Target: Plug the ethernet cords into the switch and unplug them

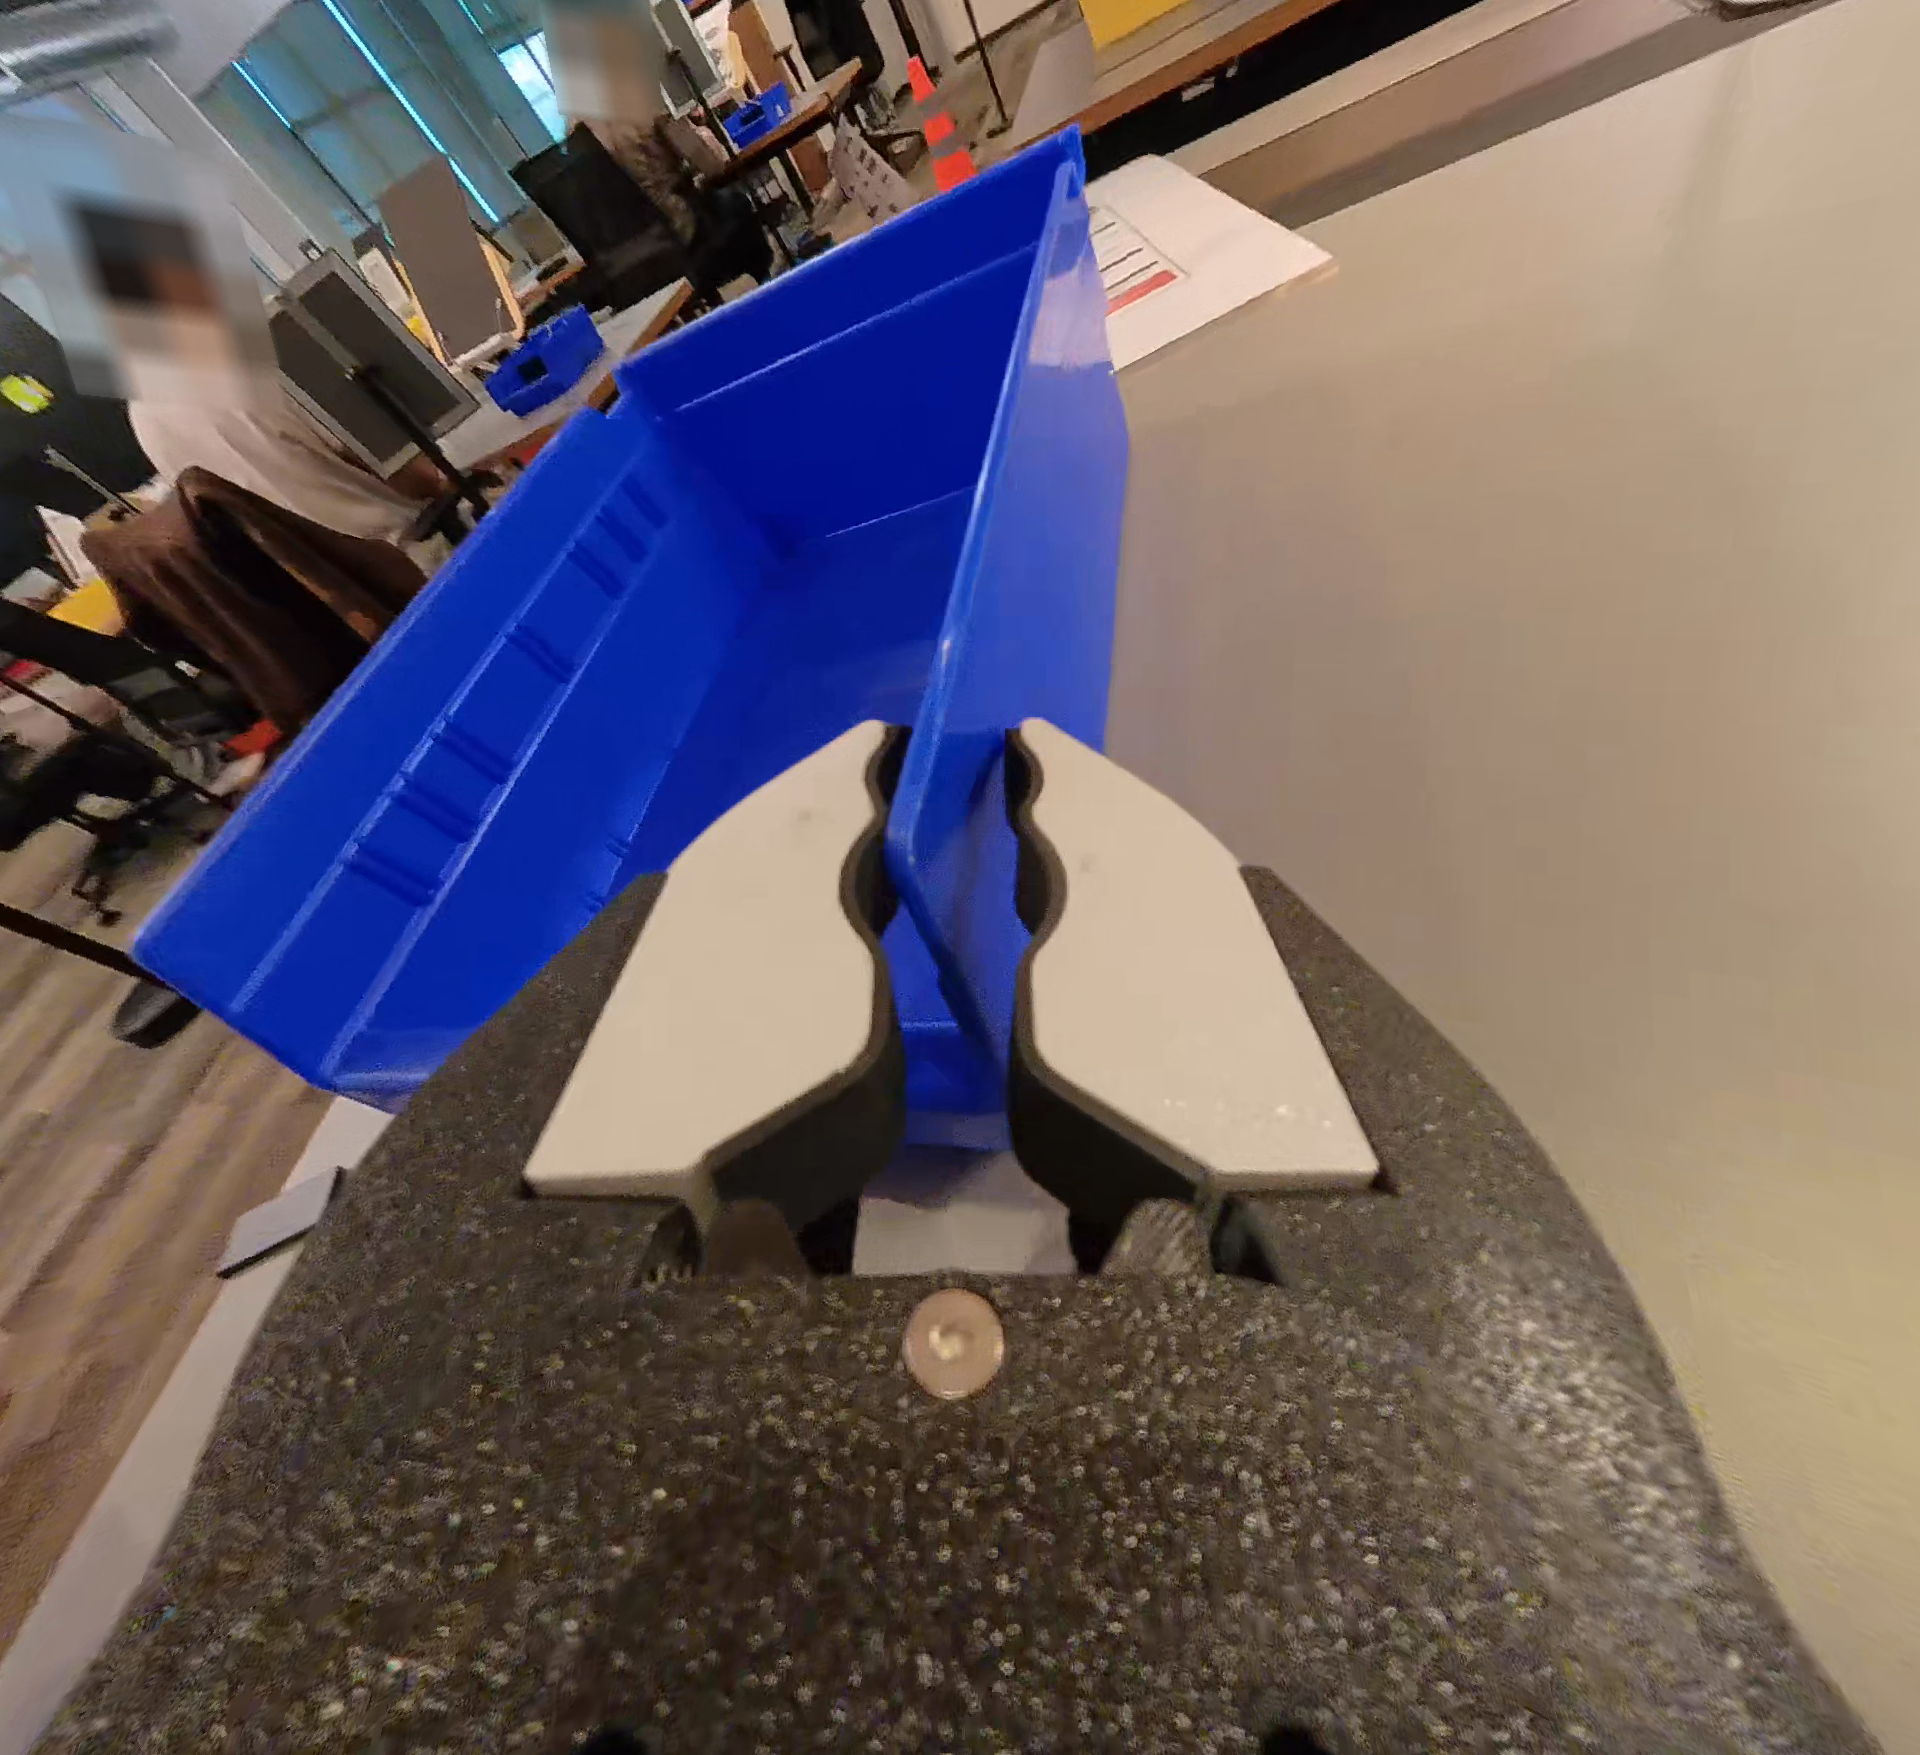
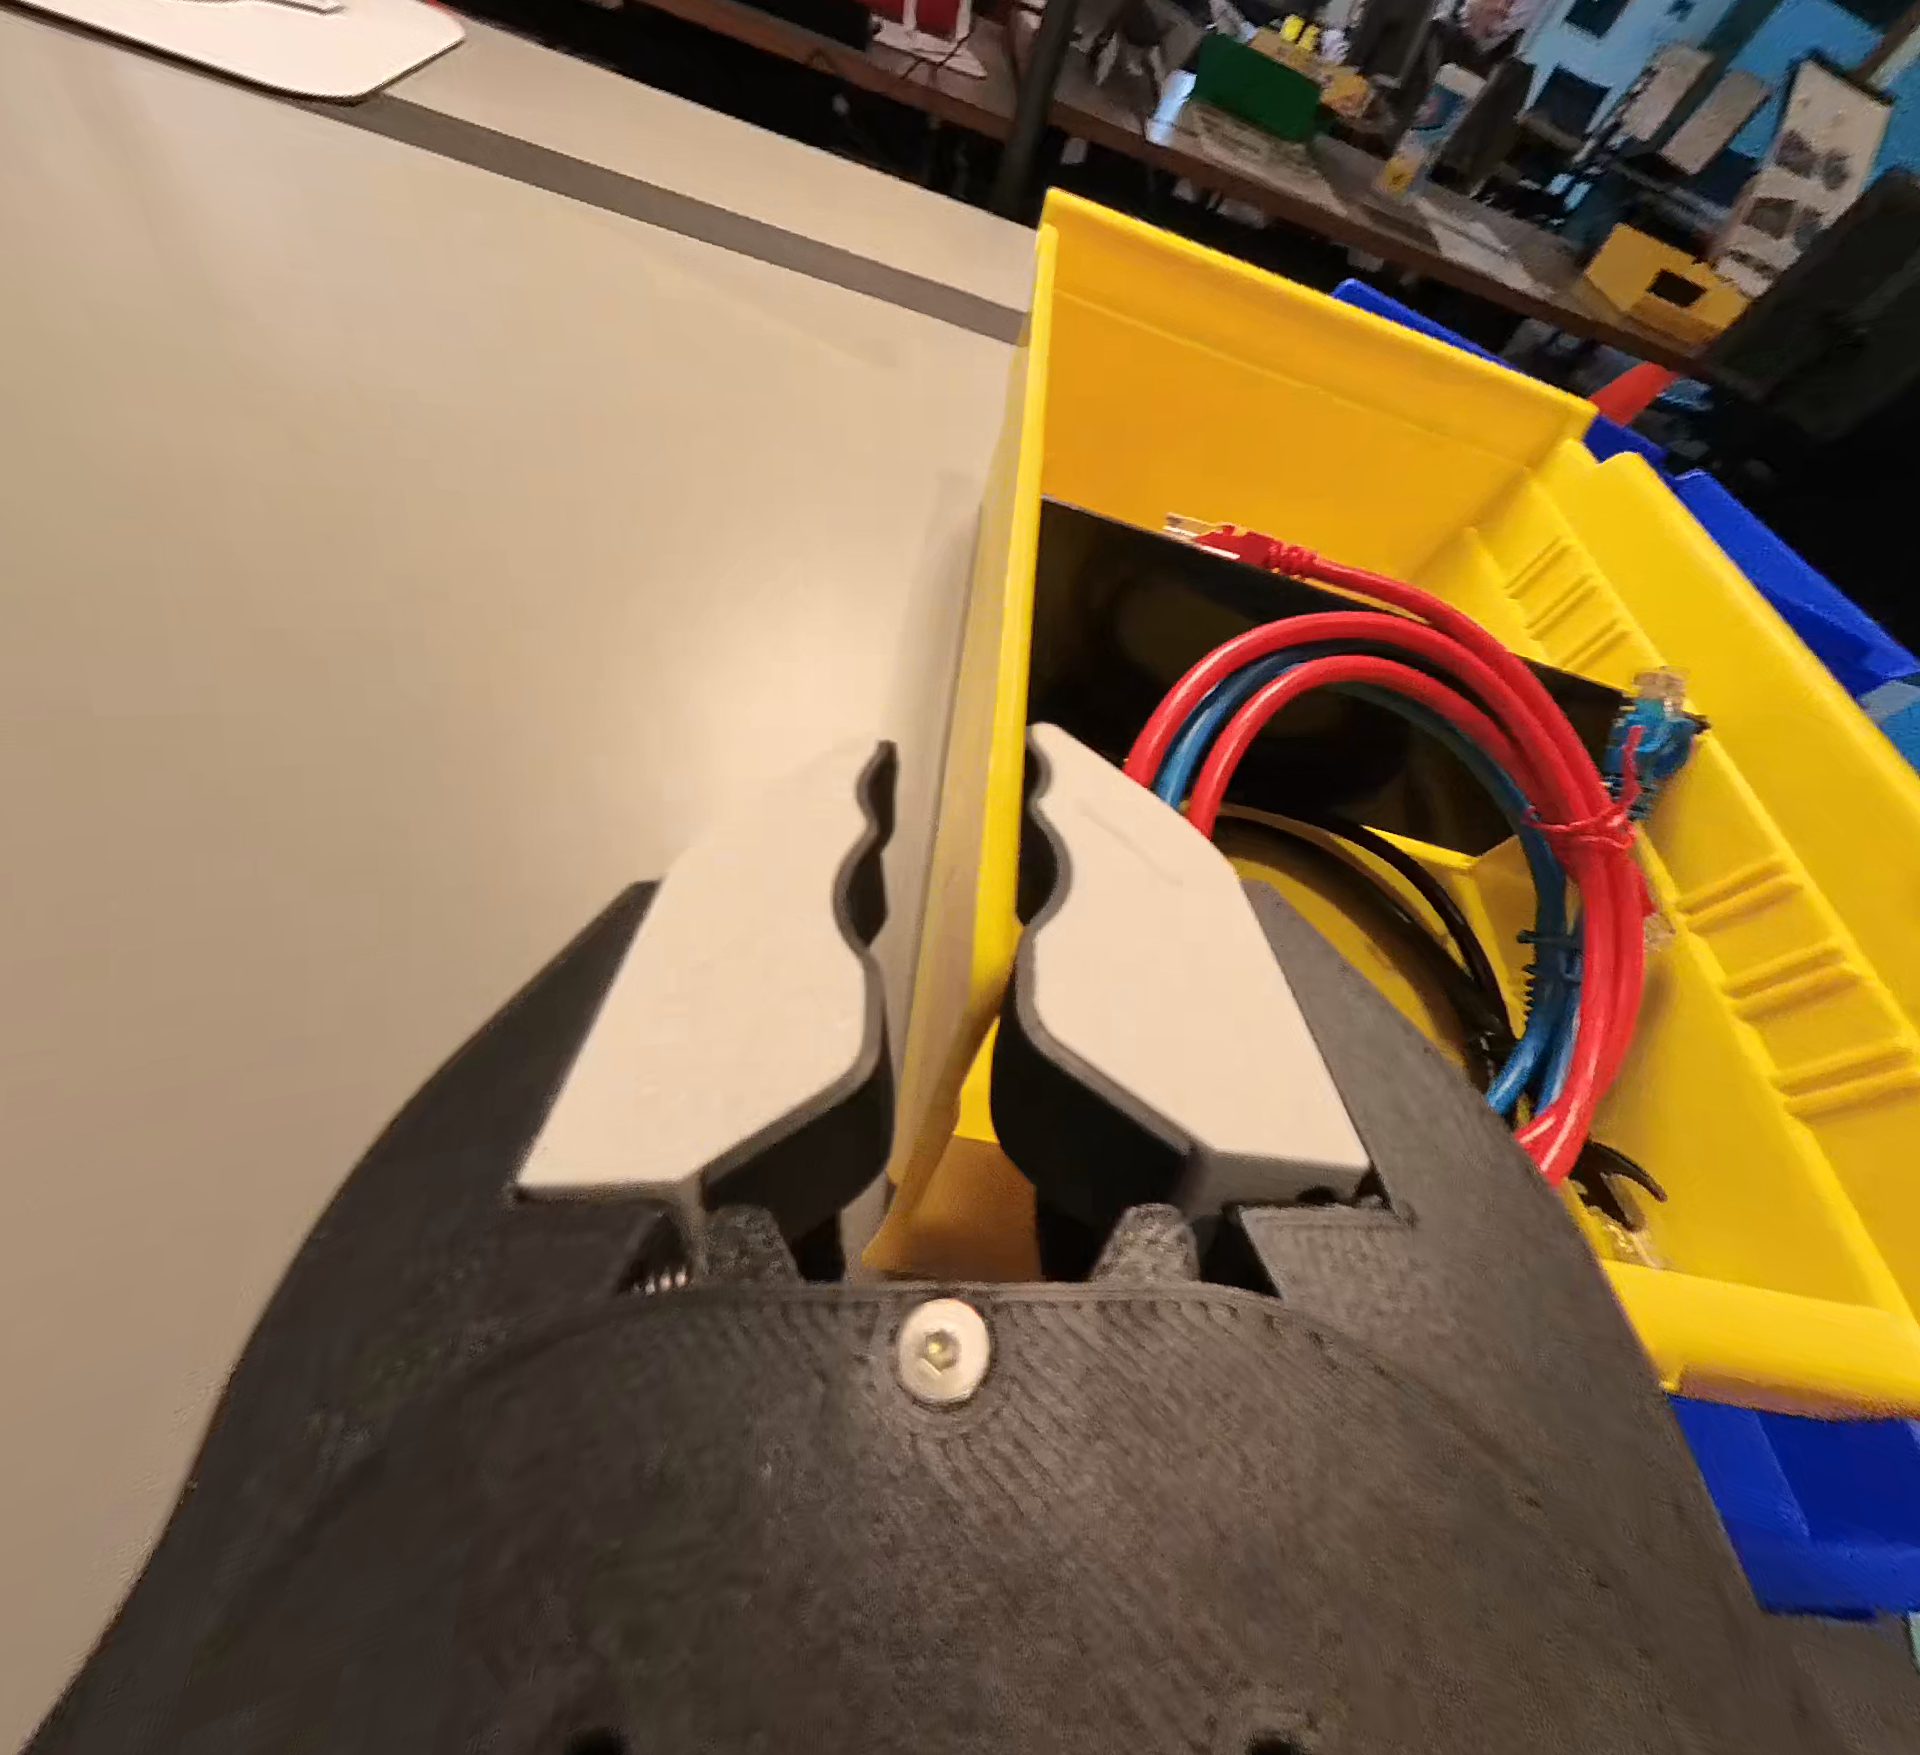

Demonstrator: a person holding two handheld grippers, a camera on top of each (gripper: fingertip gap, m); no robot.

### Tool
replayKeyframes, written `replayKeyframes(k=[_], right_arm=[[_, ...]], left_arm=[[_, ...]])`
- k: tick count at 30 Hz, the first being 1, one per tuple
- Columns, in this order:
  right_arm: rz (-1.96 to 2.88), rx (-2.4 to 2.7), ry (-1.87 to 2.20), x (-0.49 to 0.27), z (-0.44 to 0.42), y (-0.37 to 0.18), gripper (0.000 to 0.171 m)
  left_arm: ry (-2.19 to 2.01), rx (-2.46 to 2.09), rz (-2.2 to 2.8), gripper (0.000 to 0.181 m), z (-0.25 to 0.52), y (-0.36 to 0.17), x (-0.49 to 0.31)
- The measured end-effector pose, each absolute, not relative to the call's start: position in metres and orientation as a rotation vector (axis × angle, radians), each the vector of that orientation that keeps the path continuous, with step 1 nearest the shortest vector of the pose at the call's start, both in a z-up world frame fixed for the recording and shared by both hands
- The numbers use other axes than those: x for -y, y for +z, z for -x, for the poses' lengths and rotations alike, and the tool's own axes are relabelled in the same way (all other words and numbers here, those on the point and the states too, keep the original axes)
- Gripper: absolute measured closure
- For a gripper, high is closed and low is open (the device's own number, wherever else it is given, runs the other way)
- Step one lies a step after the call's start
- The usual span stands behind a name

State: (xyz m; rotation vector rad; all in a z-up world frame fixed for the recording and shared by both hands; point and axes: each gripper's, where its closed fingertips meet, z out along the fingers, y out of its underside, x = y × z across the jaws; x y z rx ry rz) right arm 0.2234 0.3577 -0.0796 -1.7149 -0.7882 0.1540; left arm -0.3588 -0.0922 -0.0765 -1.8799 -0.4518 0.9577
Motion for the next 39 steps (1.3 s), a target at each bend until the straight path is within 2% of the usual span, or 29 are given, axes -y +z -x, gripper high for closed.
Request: replayKeyframes(k=[2, 5, 20, 33, 39], right_arm=[[1.706, 0.761, 0.125, -0.360, -0.226, -0.078, 0.160], [1.702, 0.736, 0.091, -0.362, -0.229, -0.077, 0.164], [1.664, 0.795, 0.132, -0.355, -0.217, -0.076, 0.166], [1.480, 1.145, 0.439, -0.299, -0.152, -0.077, 0.166], [1.310, 1.415, 0.702, -0.259, -0.154, -0.077, 0.166]], left_arm=[[0.963, 0.411, 1.878, 0.166, 0.356, -0.076, 0.090], [0.874, 0.347, 1.879, 0.172, 0.347, -0.076, 0.085], [0.499, 0.026, 1.876, 0.175, 0.293, -0.076, 0.077], [-0.052, -0.596, 1.719, 0.176, 0.167, -0.075, 0.084], [-0.232, -0.708, 1.621, 0.172, 0.143, -0.067, 0.115]])
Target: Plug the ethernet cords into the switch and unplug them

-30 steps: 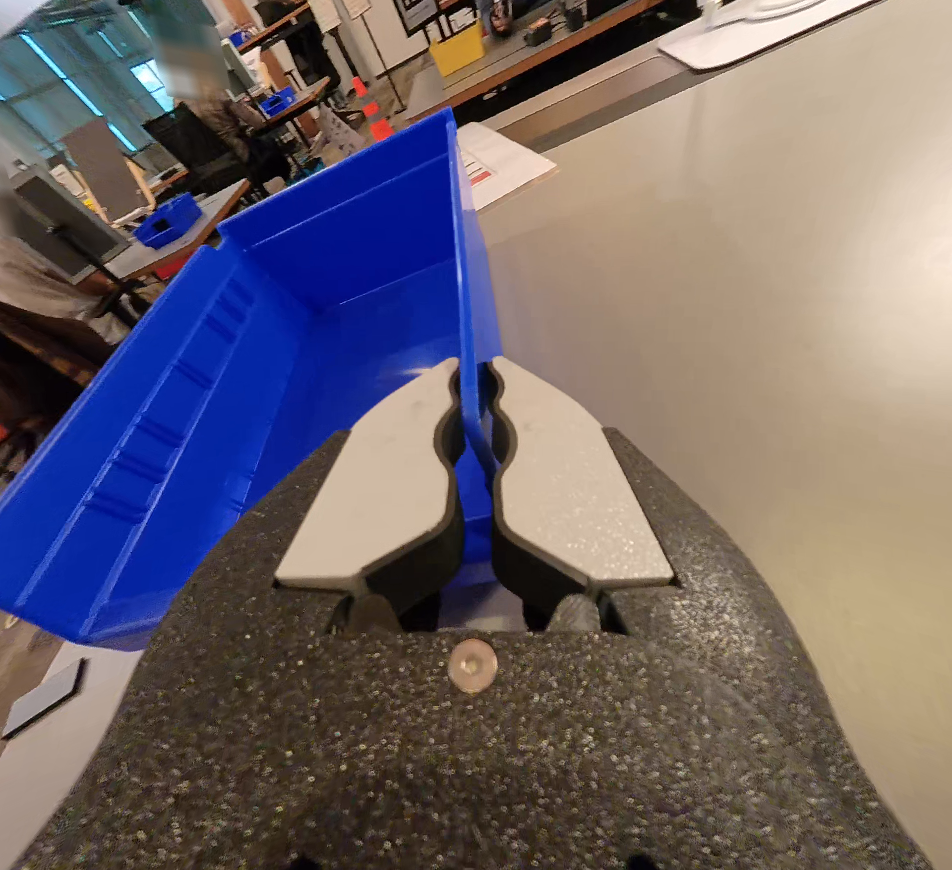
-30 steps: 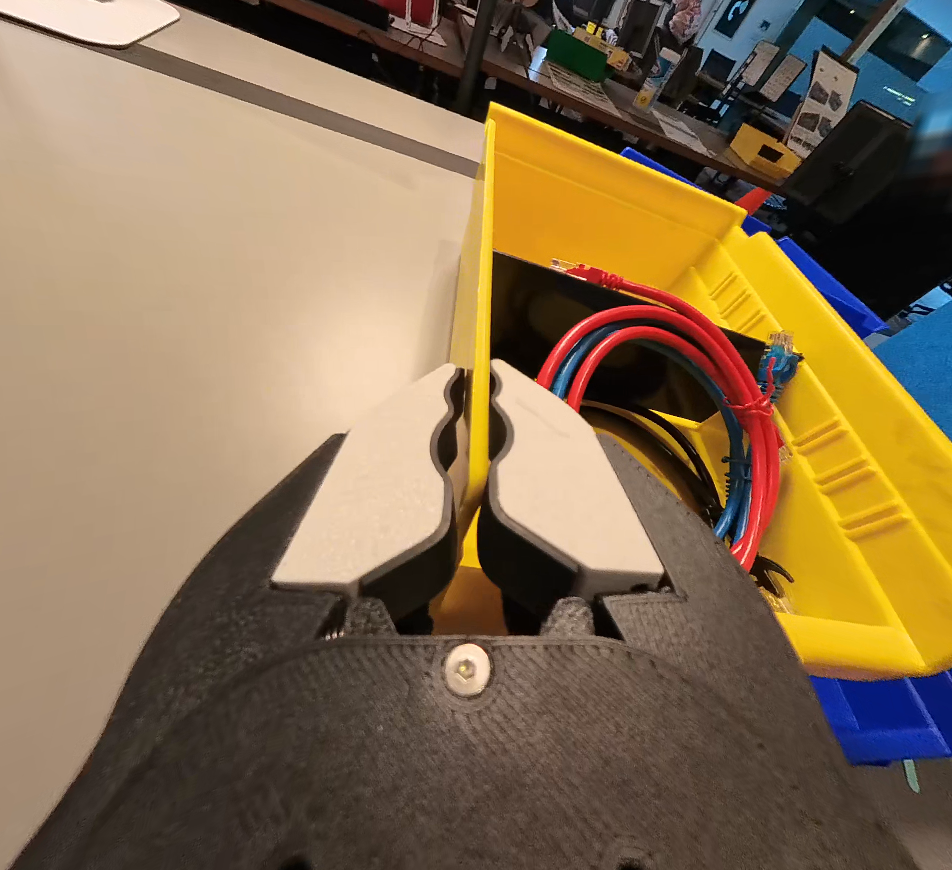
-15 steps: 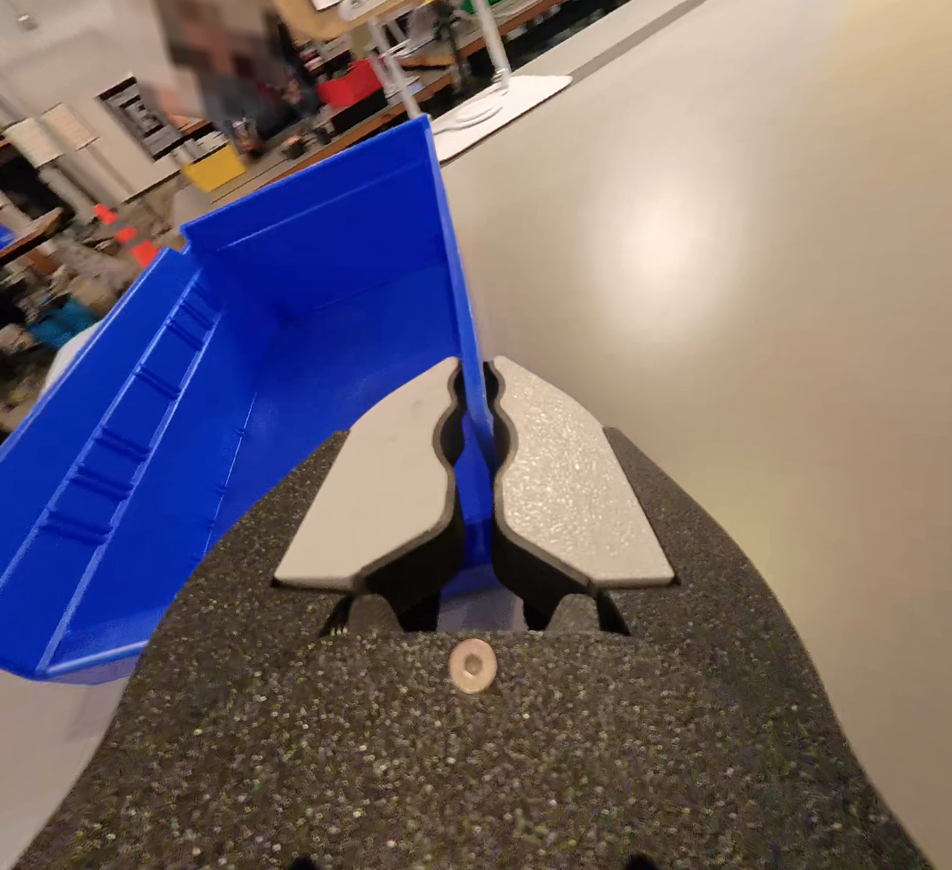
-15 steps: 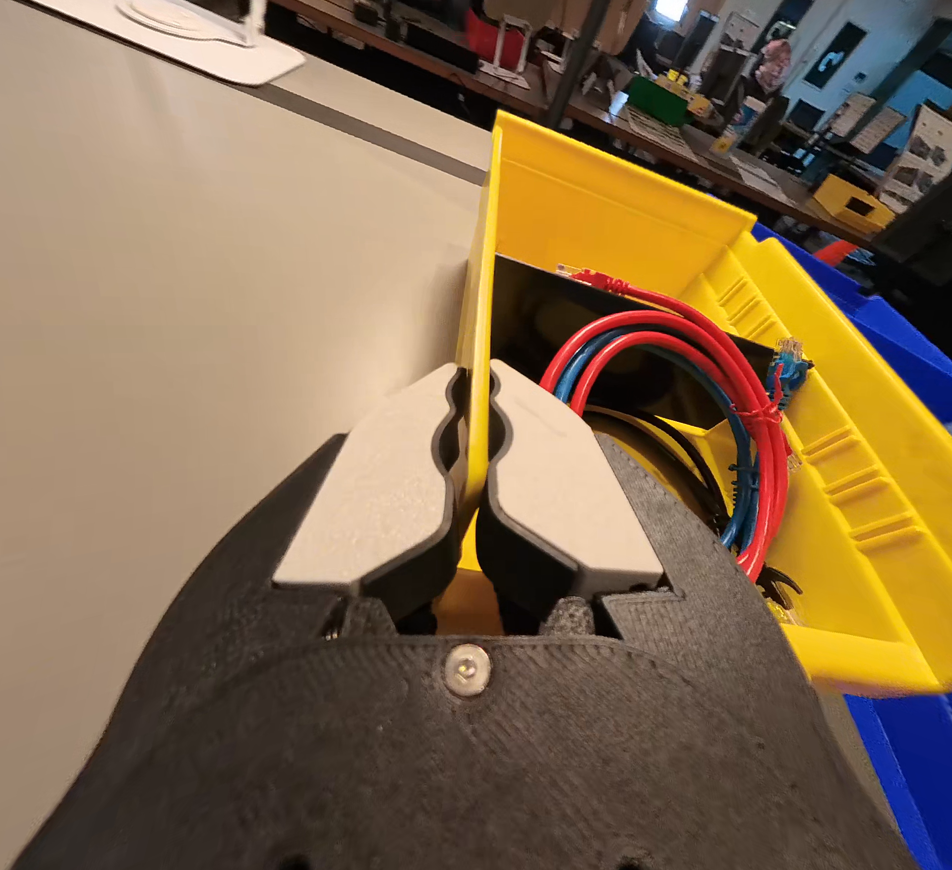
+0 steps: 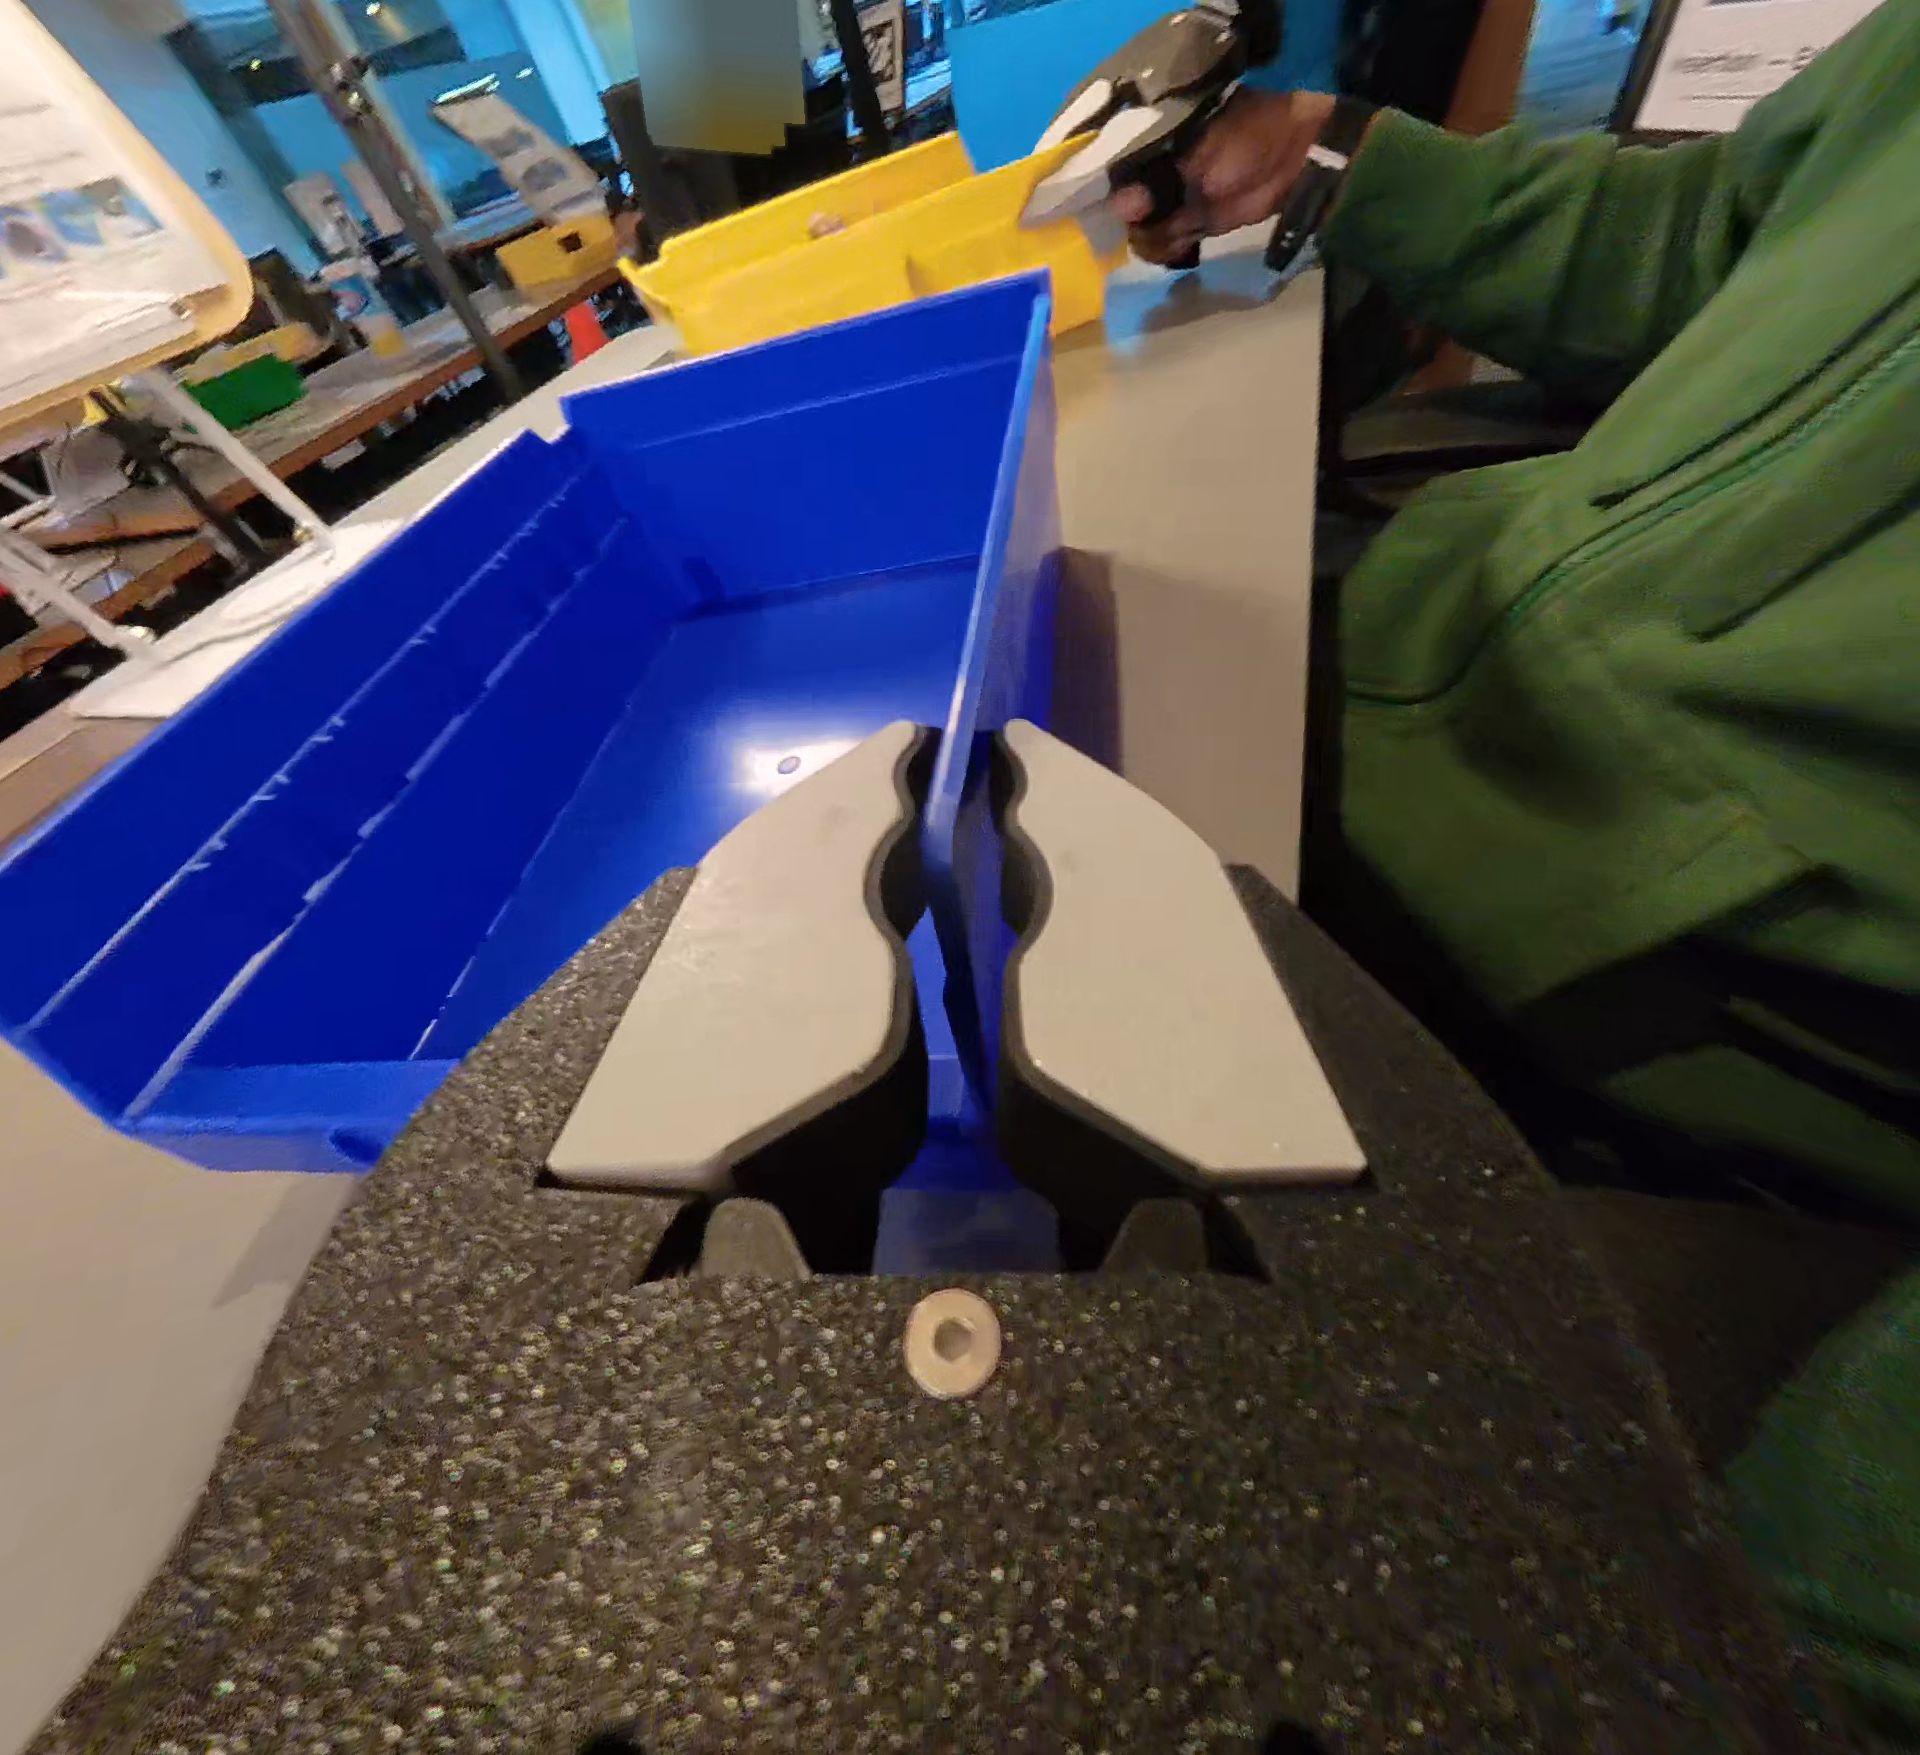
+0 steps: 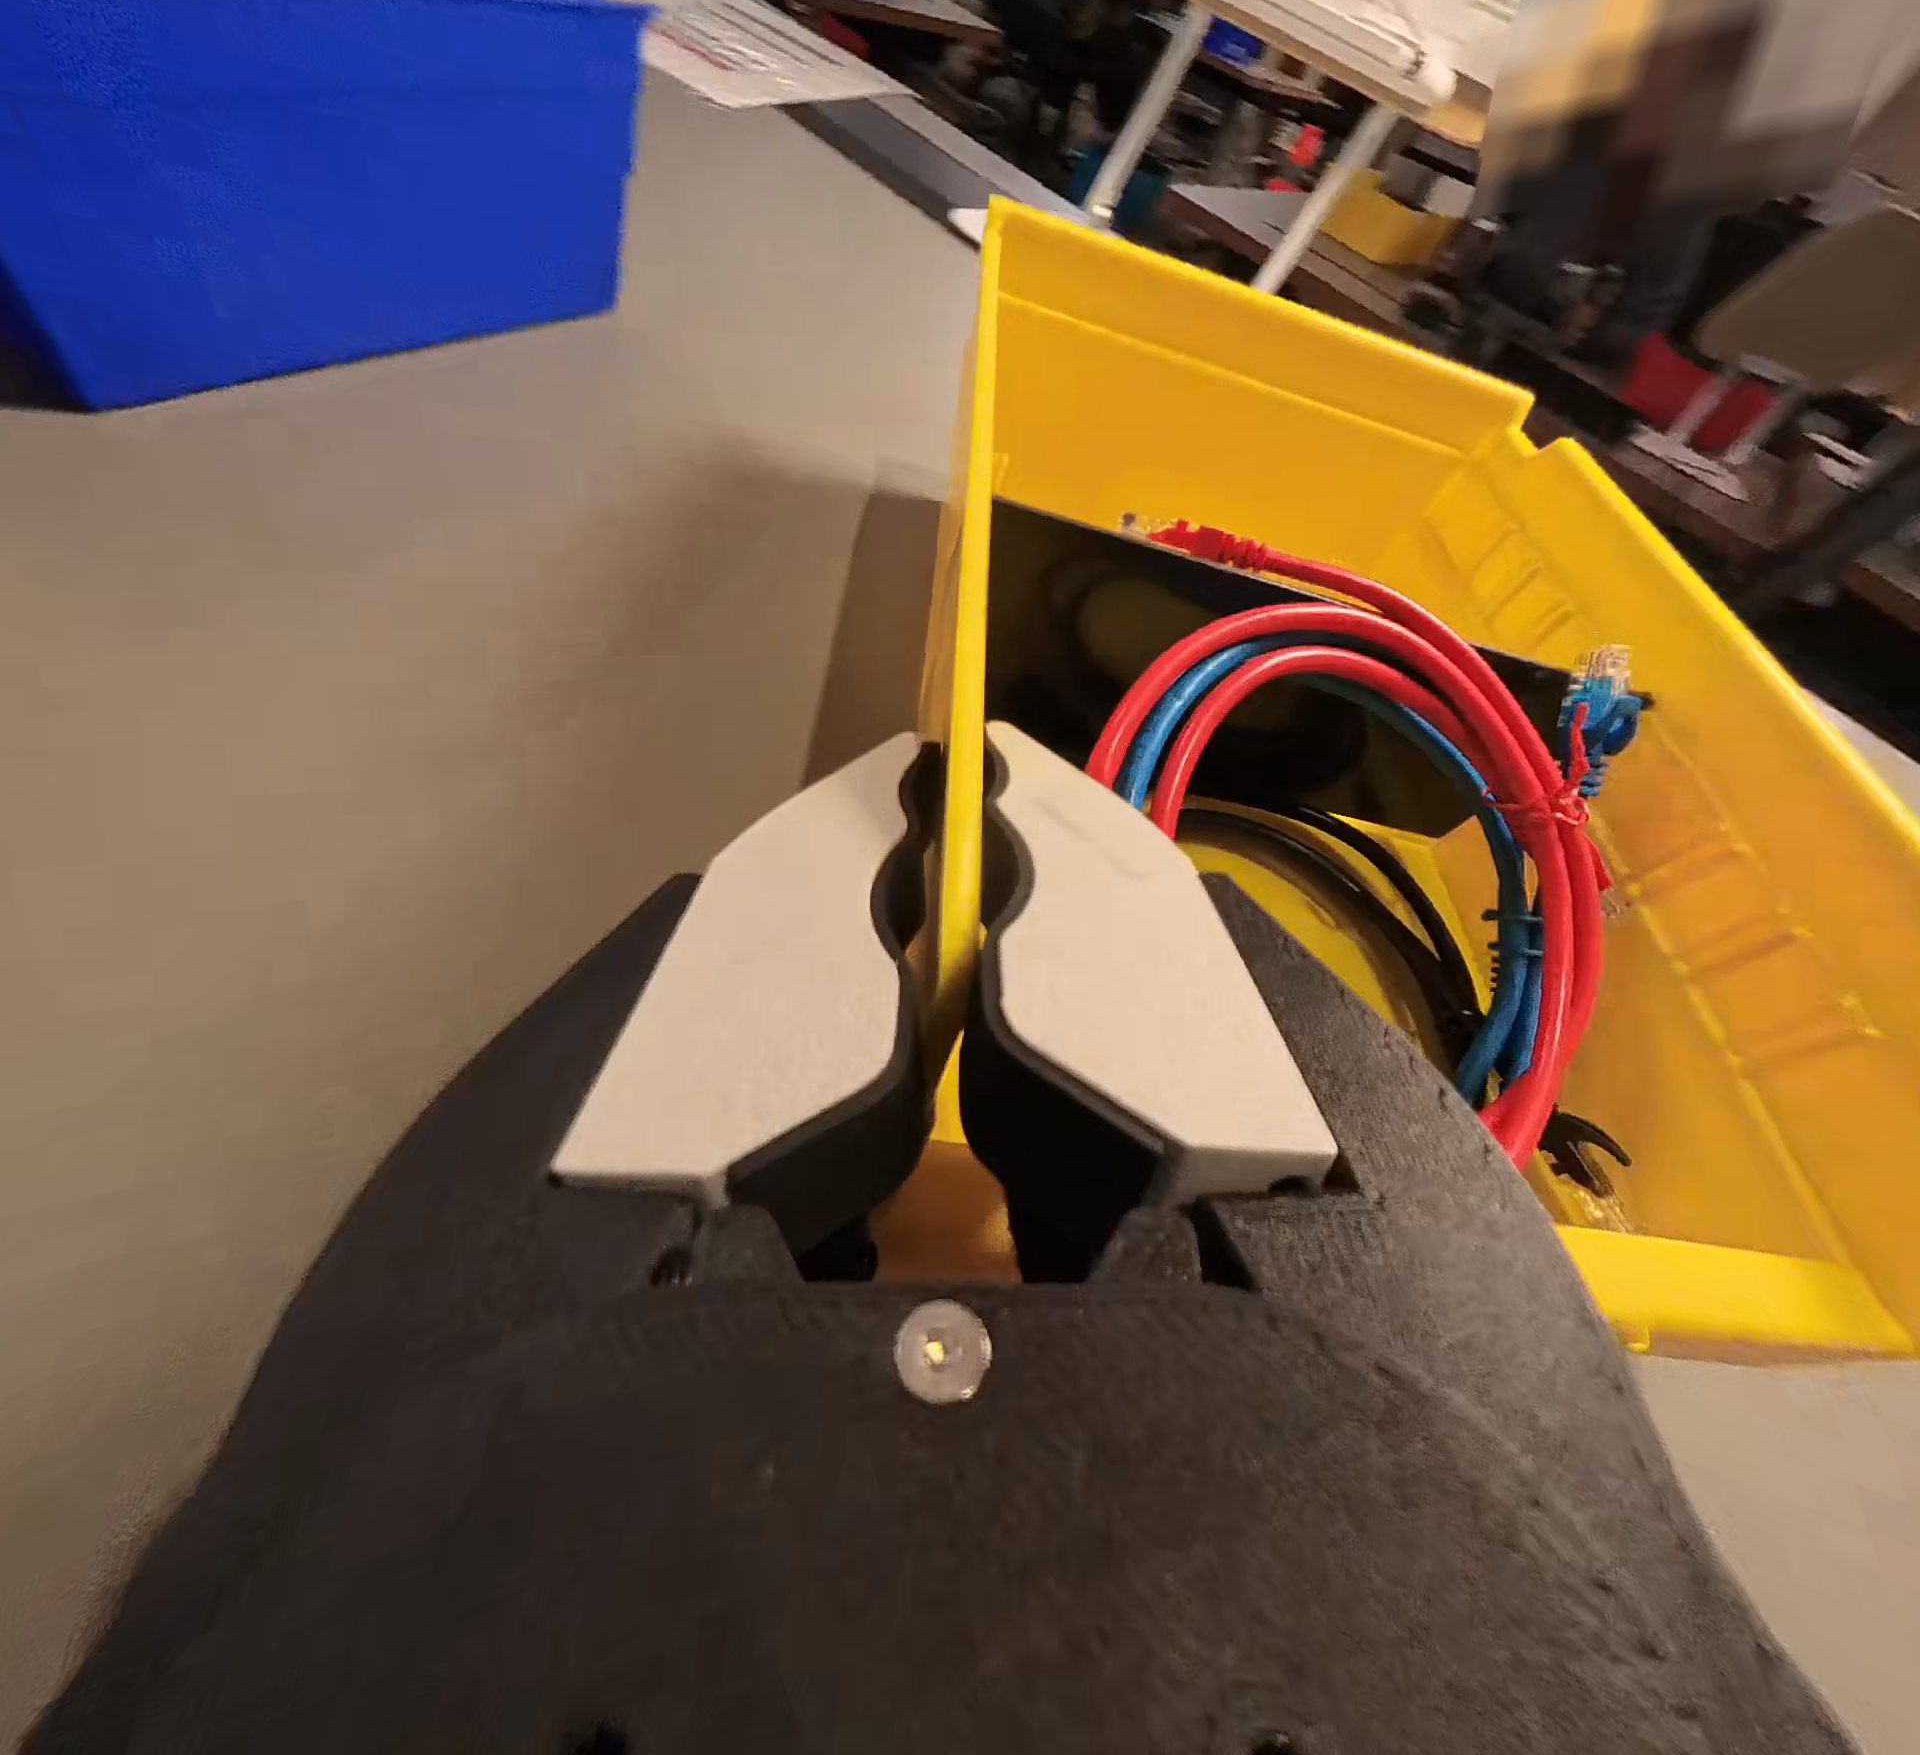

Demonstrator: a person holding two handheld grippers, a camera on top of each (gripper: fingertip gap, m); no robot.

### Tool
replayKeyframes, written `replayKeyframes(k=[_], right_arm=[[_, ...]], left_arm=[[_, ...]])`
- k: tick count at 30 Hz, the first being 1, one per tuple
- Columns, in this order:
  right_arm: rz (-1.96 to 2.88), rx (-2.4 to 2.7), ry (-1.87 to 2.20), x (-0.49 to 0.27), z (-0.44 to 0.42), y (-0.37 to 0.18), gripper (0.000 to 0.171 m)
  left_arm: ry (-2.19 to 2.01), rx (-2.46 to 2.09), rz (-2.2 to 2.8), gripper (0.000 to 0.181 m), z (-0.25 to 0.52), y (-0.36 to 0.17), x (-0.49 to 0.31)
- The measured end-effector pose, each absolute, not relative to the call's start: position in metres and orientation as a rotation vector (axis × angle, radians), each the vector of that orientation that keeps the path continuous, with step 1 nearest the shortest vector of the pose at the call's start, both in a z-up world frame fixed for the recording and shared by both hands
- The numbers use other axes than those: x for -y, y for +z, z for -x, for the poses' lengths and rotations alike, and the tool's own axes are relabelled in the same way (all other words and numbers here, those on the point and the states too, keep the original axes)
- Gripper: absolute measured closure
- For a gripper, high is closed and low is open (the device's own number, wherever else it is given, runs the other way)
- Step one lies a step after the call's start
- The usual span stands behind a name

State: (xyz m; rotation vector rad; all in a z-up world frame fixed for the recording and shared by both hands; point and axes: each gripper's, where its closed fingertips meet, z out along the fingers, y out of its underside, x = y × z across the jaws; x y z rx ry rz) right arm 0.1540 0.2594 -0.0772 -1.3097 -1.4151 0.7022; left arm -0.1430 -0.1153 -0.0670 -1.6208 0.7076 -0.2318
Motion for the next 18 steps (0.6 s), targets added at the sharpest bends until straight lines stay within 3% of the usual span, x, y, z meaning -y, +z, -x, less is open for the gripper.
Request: replayKeyframes(k=[9, 18], right_arm=[[1.206, 1.567, 0.885, -0.240, -0.187, -0.076, 0.167], [1.229, 1.613, 0.903, -0.255, -0.116, -0.078, 0.166]], left_arm=[[-0.378, -0.868, 1.578, 0.178, 0.113, -0.070, 0.125], [-0.497, -0.992, 1.526, 0.178, 0.080, -0.071, 0.119]])
